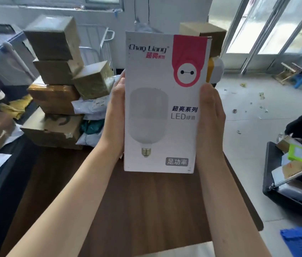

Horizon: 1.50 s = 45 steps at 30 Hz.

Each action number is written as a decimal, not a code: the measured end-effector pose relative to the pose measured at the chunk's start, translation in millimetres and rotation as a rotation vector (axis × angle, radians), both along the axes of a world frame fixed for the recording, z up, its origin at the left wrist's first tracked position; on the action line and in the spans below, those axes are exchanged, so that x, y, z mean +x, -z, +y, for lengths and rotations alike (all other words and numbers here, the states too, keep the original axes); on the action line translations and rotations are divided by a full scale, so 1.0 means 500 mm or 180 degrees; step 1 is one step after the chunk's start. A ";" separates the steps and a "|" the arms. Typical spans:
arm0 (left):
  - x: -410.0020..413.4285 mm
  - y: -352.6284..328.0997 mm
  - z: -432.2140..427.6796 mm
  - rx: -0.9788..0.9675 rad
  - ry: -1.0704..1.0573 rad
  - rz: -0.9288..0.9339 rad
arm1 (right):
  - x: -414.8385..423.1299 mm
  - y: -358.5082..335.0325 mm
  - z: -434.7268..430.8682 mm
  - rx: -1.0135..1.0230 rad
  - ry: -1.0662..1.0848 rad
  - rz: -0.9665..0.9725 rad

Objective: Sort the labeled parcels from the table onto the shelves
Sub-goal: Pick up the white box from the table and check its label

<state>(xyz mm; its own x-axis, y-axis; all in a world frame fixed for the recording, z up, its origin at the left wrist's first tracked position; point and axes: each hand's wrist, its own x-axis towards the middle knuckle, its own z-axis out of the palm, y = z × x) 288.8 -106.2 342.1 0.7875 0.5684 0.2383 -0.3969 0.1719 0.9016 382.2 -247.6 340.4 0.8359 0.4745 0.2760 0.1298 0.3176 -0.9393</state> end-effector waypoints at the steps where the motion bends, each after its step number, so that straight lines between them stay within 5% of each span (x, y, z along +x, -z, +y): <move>1: 0.000 -0.003 0.003 0.0005 -0.0042 0.0090 | 0.001 -0.005 -0.003 0.0019 -0.0031 -0.0013; 5: -0.012 -0.036 0.011 0.0132 -0.0290 0.0614 | 0.020 -0.010 -0.016 0.0091 -0.0152 0.0187; 9: -0.020 -0.055 0.042 0.0140 -0.0433 0.0895 | 0.022 -0.006 -0.025 0.0719 -0.0677 0.1722; 13: -0.025 -0.058 0.045 -0.0841 0.0932 0.0746 | 0.014 0.003 -0.025 0.0643 -0.1144 0.2273; 16: -0.038 -0.041 0.037 -0.1244 0.1274 0.0400 | -0.005 0.011 -0.007 0.0122 -0.0561 0.1651; 19: -0.043 -0.038 0.036 -0.1049 0.1179 0.0269 | -0.007 0.029 0.009 -0.0673 0.0355 0.0182; 21: -0.027 -0.047 0.034 -0.0768 0.0833 0.0377 | -0.004 0.026 0.011 -0.1147 0.0345 -0.0298; 24: -0.008 -0.044 0.036 -0.0052 0.0125 0.0557 | -0.002 -0.009 -0.002 -0.0731 -0.0301 0.0351; 27: -0.011 -0.063 0.014 0.0491 0.0101 0.0565 | 0.000 -0.036 -0.012 -0.0494 -0.0948 0.0669; 32: -0.031 -0.073 0.046 -0.0239 -0.0169 0.0939 | 0.002 -0.044 -0.010 0.0006 -0.0874 0.0918; 34: -0.031 -0.076 0.074 0.0061 -0.0519 0.1407 | 0.007 -0.033 -0.015 0.0491 -0.1021 0.1345; 37: -0.043 -0.073 0.096 -0.0106 0.0093 0.1104 | -0.002 -0.018 0.000 0.0552 -0.1299 0.1972; 40: -0.051 -0.072 0.072 -0.0191 0.0806 0.0604 | -0.012 0.013 0.036 -0.0249 -0.0478 0.1287; 43: -0.060 -0.056 0.083 0.0200 0.0413 0.0392 | -0.035 0.009 0.056 -0.0641 0.0293 0.0126; 45: -0.058 -0.050 0.085 0.0095 0.0027 0.0488 | -0.044 -0.009 0.064 -0.0417 0.0106 0.0059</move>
